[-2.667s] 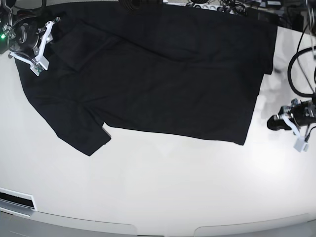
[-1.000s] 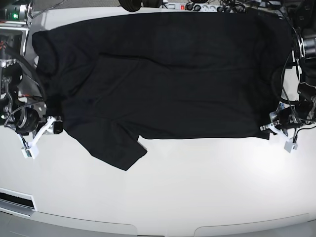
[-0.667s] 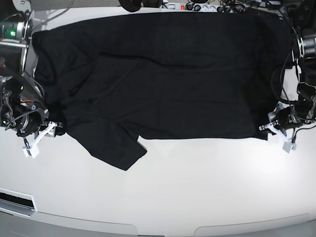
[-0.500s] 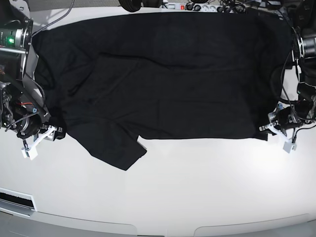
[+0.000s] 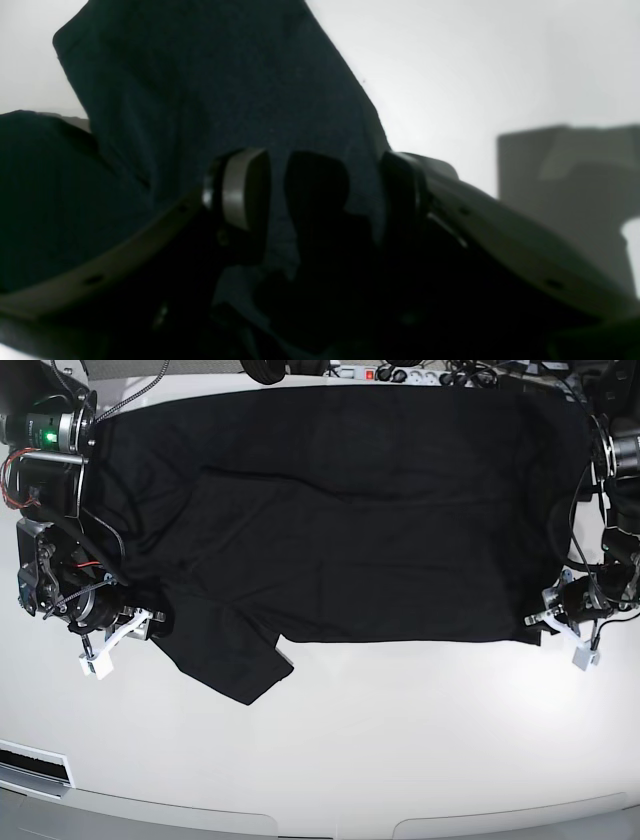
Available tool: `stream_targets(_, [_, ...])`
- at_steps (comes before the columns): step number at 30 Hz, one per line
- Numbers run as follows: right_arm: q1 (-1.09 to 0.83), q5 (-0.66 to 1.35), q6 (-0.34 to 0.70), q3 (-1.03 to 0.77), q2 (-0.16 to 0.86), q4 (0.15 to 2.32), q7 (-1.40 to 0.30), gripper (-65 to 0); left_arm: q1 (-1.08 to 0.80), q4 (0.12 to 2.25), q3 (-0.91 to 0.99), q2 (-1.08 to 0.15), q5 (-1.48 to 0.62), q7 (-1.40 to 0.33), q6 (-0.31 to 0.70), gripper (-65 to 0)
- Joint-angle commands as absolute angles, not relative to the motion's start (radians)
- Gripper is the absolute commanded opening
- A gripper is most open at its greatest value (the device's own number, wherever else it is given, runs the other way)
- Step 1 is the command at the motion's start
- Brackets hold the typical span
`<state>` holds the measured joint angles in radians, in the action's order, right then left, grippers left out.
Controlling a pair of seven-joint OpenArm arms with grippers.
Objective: Layout the t-shirt on the table in an organized manner, then fold the t-shirt properly
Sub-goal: 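Lift the hem with both grippers and fold it toward the collar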
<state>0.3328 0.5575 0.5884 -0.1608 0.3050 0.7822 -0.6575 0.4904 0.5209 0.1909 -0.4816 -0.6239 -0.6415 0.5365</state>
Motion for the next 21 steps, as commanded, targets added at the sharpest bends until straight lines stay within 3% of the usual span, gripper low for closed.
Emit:
stream_targets(1, [0.361,0.569,0.612,-0.166,0.324,0.796,-0.625,-38.4,0.516,0.532,0.195,-0.499,-0.645,-0.629,0.555,-65.0])
stream_targets(4, [0.369,0.57,0.693,-0.166,0.335,0.802,-0.613,-65.0,0.516,0.532,0.195,-0.499,-0.646,-0.629,0.559,-65.0])
stream_targets(11, [0.371,0.57,0.698,-0.166,0.347,0.966,-0.666,-65.0,0.579,0.538,0.197,-0.511,-0.655,-0.628,0.559,-65.0])
stream_targets(16, [0.365,0.642,0.698,-0.166,0.347,1.12,-0.834,-65.0,0.661,0.538,0.197,-0.518,-0.655,-0.661,0.579,-65.0])
stream_targets(21, [0.327,0.791,0.698,-0.166,0.352,1.194,-1.015,-65.0,0.673,0.538,0.197,-0.524,-0.75,-0.825,0.632,-65.0])
